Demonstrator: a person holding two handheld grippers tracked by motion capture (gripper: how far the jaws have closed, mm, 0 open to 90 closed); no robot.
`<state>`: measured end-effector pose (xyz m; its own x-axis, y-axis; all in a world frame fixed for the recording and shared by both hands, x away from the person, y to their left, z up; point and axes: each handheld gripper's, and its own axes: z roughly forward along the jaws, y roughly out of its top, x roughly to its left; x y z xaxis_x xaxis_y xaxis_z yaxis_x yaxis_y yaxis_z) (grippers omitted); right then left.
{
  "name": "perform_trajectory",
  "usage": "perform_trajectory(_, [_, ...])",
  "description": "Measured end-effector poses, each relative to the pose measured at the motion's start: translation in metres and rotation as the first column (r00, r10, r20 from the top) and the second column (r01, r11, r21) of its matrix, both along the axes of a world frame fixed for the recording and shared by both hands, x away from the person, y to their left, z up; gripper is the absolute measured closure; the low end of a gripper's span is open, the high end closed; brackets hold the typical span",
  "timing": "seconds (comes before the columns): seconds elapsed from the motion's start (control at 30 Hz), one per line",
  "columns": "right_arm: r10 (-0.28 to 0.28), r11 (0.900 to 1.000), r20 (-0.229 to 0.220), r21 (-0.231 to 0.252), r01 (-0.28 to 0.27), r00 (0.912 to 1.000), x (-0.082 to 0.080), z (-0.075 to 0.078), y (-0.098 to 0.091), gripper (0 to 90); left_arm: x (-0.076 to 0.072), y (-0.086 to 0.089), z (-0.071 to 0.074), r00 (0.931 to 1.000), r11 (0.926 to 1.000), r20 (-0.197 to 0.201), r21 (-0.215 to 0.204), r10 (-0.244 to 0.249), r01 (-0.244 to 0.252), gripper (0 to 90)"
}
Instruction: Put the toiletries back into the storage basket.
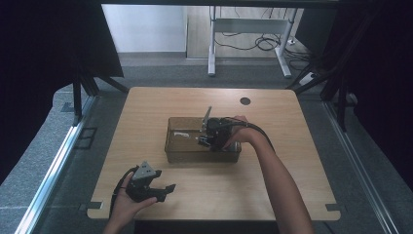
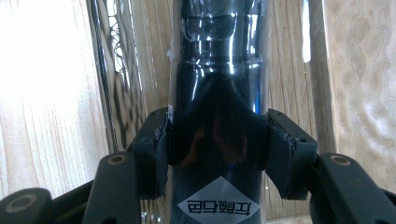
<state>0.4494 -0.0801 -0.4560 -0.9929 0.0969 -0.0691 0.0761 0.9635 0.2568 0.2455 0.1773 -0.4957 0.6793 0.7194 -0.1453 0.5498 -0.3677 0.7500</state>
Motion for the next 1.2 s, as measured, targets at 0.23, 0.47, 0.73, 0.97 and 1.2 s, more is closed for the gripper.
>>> perform_trajectory(0.23, [0.001, 0.9999, -0.002, -0.013, -0.001, 1.0, 0.001, -0.007, 0.001, 46.2, 0.0, 0.001, 0.0, 1.0, 1.0, 0.001, -0.002, 0.002, -0.002, 24.4])
perform_trajectory(0.47, [0.012, 0.9995, -0.007, -0.029, -0.012, 0.9999, 0.001, -0.013, 0.002, 46.1, 0.0, 0.001, 0.0, 1.0, 1.0, 0.001, -0.002, 0.002, -0.002, 24.4])
perform_trajectory(0.73, [0.014, 0.9992, -0.012, -0.039, -0.014, 0.9998, 0.001, -0.016, 0.002, 45.9, 0.001, 0.002, 0.0, 1.0, 1.0, 0.002, -0.001, 0.002, -0.002, 24.4])
perform_trajectory(0.97, [0.01, 0.999, -0.014, -0.043, -0.01, 0.9999, 0.002, -0.017, 0.002, 45.7, 0.001, 0.002, -0.001, 1.0, 1.0, -0.001, -0.002, 0.004, -0.004, 24.4])
perform_trajectory(1.2, [0.002, 0.9987, -0.04, -0.051, -0.004, 0.9992, 0.006, -0.018, 0.003, 44.9, 0.001, 0.003, 0.0, 1.0, 1.0, 0.001, -0.002, 0.006, -0.006, 24.4])
